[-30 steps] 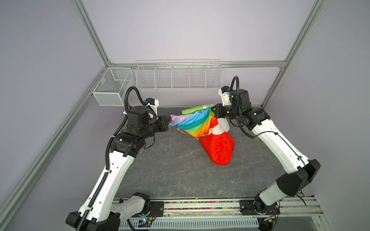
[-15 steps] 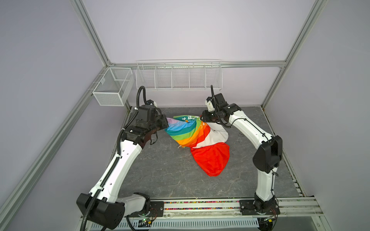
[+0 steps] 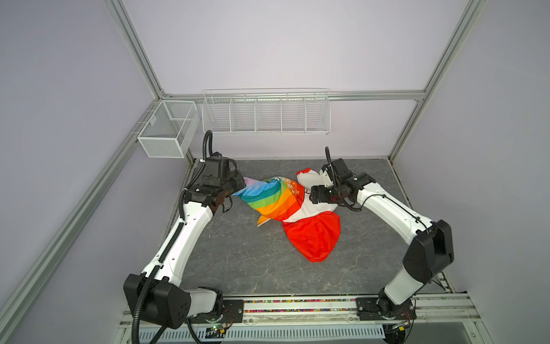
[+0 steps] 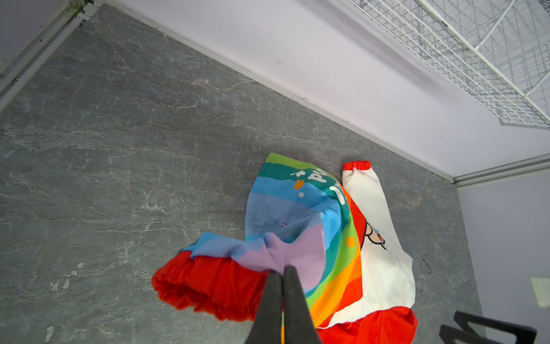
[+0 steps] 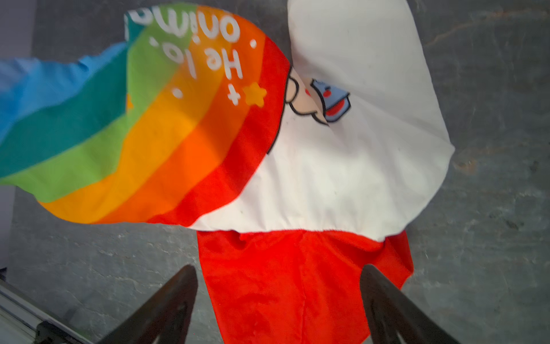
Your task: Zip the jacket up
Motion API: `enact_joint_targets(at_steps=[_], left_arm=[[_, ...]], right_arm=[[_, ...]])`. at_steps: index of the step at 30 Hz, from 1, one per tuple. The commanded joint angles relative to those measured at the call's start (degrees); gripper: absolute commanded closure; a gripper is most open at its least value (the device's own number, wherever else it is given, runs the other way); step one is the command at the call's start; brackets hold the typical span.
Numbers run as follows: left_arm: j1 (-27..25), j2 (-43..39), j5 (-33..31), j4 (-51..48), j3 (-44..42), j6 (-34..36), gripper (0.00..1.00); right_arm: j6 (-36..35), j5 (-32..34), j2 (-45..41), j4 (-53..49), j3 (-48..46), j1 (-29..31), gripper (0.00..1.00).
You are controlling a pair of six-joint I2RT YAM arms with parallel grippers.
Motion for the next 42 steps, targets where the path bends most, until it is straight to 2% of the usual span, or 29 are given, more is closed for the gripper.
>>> enact_joint_targets(at_steps=[1,8,13,19,24,27,29,31,34,37,42], left_arm=[[0.35,0.38,-0.06,0.87,0.02,0.12,1.00],[0.43,0.53,0.30,0.70,-0.16,0.54,1.00],[0.43,0.41,0.51,0.87,-0.55,0.41,1.00],[0.43,0.29,0.51,0.79,-0.70,0.40,1.00],[0.43,0.02,0.88,0.87,-0.86,0.40,1.00],[0.43,-0.11,0.97,0.87,-1.08,0.37,1.00],[0.45,-0.34,0.98,0.88,-1.30,0.39,1.00],[0.44,-0.66,0.79,0.81,-1.61,0.53,1.00],[0.46,-0.97,0.65,0.52,-1.66,0.83,1.00],[0.57,-1.36,0.30,0.43,-2.00,1.14,1.00],[1.39,-2.28,0.03,0.17,-2.62,1.53,1.00]], right_arm=[[1.59,0.34,-2.60,3.58,-9.44,0.02,0.12],[4.90,-0.01,-9.35,6.46,-23.28,2.95,0.11],[9.50,-0.63,-14.24,8.06,-30.35,7.55,0.11],[14.07,-0.30,-16.19,9.70,-34.97,11.16,0.12],[14.76,0.04,-14.78,10.30,-35.63,12.32,0.13],[15.41,-1.10,-13.06,12.45,-35.83,12.97,0.26],[15.86,-1.70,-12.03,13.66,-35.61,13.25,0.41],[16.09,-1.63,-11.71,13.87,-34.72,13.46,0.61],[15.74,-0.91,-12.81,11.90,-32.04,13.44,0.82],[14.33,-0.18,-15.75,9.06,-27.50,13.56,0.92],[10.52,2.29,-21.02,2.34,-17.66,13.44,0.93]])
